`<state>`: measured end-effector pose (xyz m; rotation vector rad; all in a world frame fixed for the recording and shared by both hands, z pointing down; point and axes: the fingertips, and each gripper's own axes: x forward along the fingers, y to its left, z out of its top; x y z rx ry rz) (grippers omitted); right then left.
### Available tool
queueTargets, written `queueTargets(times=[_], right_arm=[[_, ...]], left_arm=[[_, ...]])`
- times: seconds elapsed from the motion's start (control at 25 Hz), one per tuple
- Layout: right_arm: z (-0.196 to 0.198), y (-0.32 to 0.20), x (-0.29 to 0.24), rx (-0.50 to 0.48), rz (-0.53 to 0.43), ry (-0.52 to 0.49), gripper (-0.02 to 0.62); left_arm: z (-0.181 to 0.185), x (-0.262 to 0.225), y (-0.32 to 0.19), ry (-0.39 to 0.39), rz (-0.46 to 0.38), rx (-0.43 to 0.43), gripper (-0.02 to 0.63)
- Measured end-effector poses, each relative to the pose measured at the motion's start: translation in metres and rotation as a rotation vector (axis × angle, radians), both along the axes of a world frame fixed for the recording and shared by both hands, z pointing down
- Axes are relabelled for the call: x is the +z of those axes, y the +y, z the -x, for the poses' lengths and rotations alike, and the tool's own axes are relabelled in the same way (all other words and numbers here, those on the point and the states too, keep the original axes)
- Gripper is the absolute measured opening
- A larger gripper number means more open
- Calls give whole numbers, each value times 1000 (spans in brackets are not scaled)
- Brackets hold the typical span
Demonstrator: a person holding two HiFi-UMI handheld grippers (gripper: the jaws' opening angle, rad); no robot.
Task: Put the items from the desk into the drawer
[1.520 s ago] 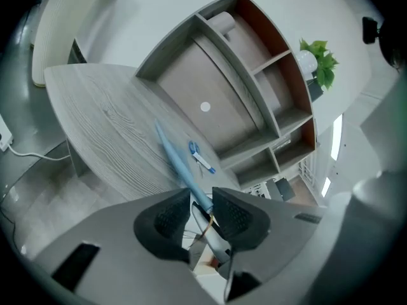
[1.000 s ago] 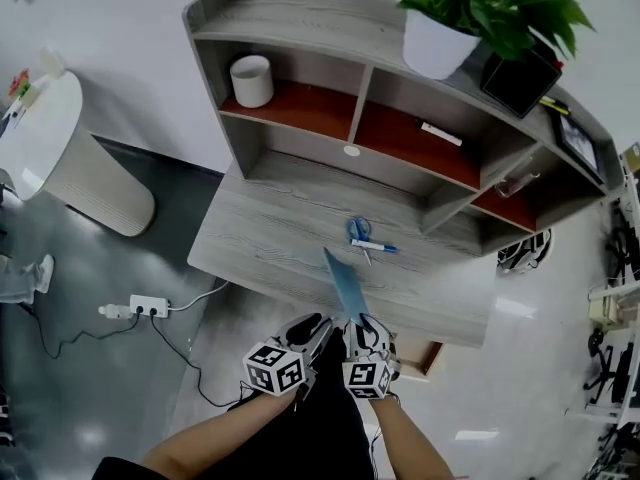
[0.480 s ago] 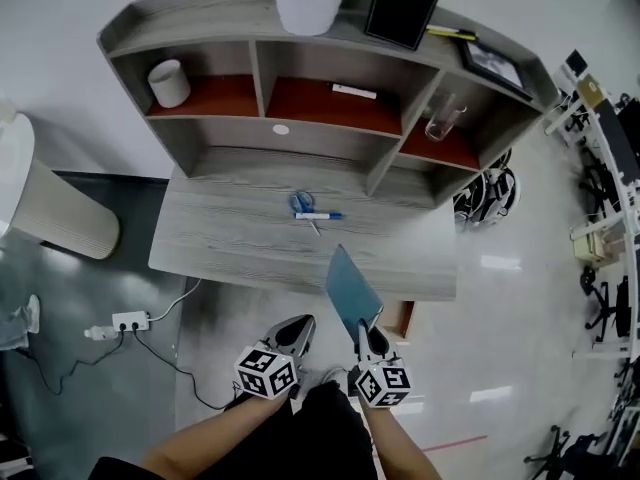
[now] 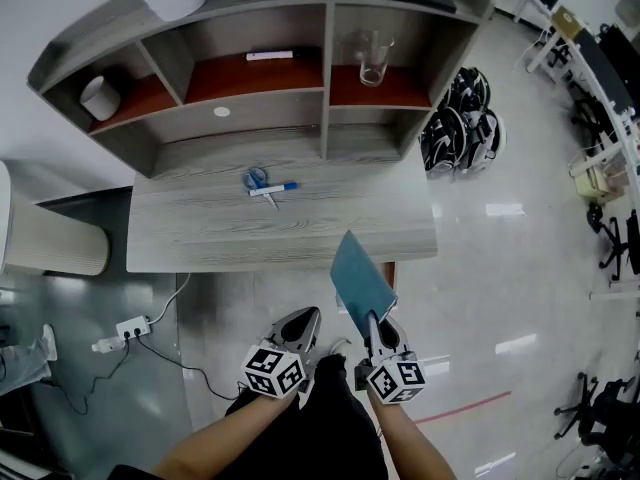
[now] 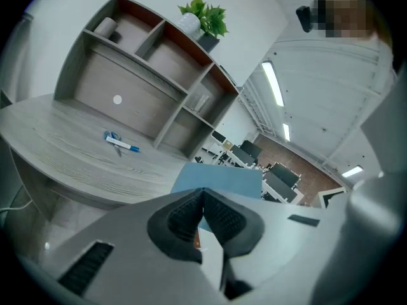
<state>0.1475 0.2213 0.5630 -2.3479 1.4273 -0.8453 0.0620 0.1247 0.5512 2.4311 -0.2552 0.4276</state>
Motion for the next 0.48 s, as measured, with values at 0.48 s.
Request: queueTargets(times=[0.48], right_arm=[[-2,82,47,313,-106,-246,55]], left_arm=[[-18,27,54,-53,-83,105,14]])
